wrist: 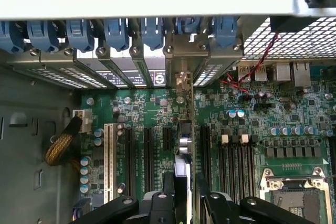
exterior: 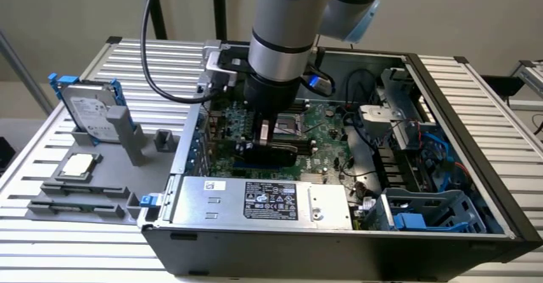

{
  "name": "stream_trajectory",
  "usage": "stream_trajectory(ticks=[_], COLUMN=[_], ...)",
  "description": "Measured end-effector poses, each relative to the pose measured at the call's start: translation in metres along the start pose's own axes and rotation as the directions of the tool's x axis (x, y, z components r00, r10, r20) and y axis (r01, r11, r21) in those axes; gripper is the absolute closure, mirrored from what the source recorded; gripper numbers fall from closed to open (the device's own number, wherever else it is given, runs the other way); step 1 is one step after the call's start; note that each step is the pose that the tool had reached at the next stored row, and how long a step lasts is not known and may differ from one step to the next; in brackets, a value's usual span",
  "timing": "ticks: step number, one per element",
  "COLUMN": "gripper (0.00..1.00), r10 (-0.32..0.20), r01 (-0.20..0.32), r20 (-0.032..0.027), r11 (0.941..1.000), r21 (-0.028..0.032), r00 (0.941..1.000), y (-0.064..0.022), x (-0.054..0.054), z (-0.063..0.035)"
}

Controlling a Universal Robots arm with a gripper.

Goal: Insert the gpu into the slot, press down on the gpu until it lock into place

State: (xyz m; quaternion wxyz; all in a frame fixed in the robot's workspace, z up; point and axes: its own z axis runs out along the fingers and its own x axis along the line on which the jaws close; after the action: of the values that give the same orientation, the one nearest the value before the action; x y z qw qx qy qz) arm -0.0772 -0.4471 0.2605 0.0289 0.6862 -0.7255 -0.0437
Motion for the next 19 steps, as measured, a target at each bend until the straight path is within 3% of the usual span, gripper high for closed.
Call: stream_trajectory(ticks=[9, 19], gripper=[0.74, 0.74], r10=[0.0, 0.0], r01=[0.0, 0.0], r20=[-0.0009, -0.0014], r11=[0.9999, 0.9998], r21=[-0.0151, -0.0207], r00=[1.0, 1.0], y=[-0.0013, -0.0033], x=[0.0003, -0.0006], z=[0.0006, -0.0002])
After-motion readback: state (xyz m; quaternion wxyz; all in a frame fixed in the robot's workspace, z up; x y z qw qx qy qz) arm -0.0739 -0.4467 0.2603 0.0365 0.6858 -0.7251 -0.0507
